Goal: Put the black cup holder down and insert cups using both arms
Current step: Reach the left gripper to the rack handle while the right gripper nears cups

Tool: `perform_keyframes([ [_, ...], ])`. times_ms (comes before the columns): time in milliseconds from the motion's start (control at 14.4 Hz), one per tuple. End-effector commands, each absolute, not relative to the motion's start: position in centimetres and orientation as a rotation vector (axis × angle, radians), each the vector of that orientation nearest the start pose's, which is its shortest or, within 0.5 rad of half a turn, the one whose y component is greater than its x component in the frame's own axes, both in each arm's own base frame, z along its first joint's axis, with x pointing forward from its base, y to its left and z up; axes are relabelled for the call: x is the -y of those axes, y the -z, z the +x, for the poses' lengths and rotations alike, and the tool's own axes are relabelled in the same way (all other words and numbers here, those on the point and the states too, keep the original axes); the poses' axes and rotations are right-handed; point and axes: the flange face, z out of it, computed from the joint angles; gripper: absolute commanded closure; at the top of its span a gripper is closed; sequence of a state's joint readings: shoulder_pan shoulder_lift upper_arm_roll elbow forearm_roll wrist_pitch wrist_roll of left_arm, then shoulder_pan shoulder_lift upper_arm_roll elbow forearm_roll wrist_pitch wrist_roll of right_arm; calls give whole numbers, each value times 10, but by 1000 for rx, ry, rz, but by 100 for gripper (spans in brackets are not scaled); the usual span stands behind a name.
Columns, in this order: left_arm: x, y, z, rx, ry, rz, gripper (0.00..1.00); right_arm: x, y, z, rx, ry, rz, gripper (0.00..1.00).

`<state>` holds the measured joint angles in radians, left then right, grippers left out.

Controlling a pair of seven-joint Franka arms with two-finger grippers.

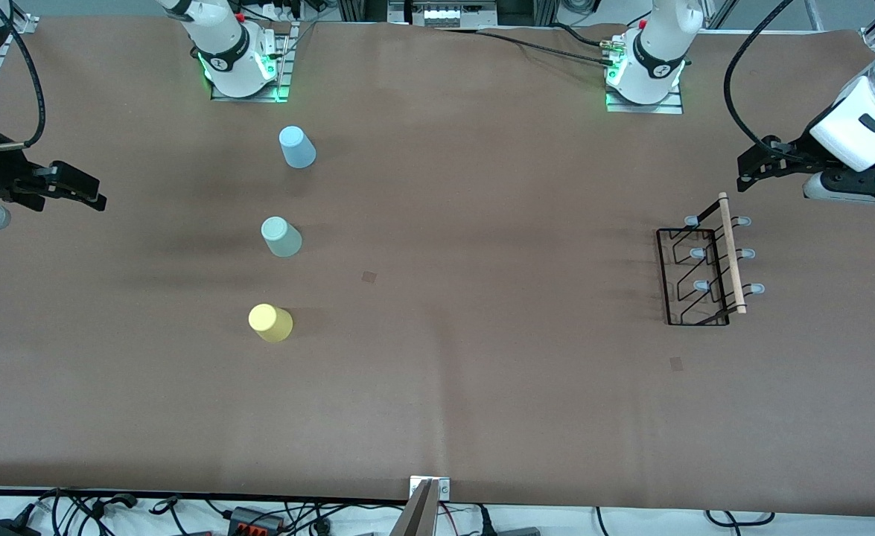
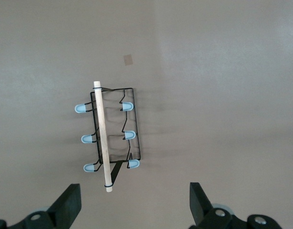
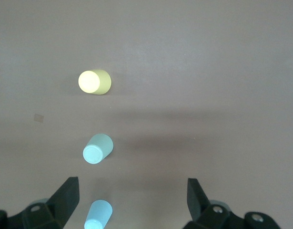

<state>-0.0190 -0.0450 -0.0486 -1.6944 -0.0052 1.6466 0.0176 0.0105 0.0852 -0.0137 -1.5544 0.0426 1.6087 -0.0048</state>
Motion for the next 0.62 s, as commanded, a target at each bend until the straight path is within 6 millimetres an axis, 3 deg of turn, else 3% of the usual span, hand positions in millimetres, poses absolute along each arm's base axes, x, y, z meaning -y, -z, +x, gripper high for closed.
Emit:
perform_keyframes([
  [0,37,-603,547,-164,-10,-3136,0,0,-593,582,-24,-54,-3084,0],
  [347,35,-600,548,-157,-19,-3135,0,3,-592,584,11,-55,-3086,0],
  [554,30,-592,553,-145,-34,-3134,0,2,-567,590,9,-151,-3094,0],
])
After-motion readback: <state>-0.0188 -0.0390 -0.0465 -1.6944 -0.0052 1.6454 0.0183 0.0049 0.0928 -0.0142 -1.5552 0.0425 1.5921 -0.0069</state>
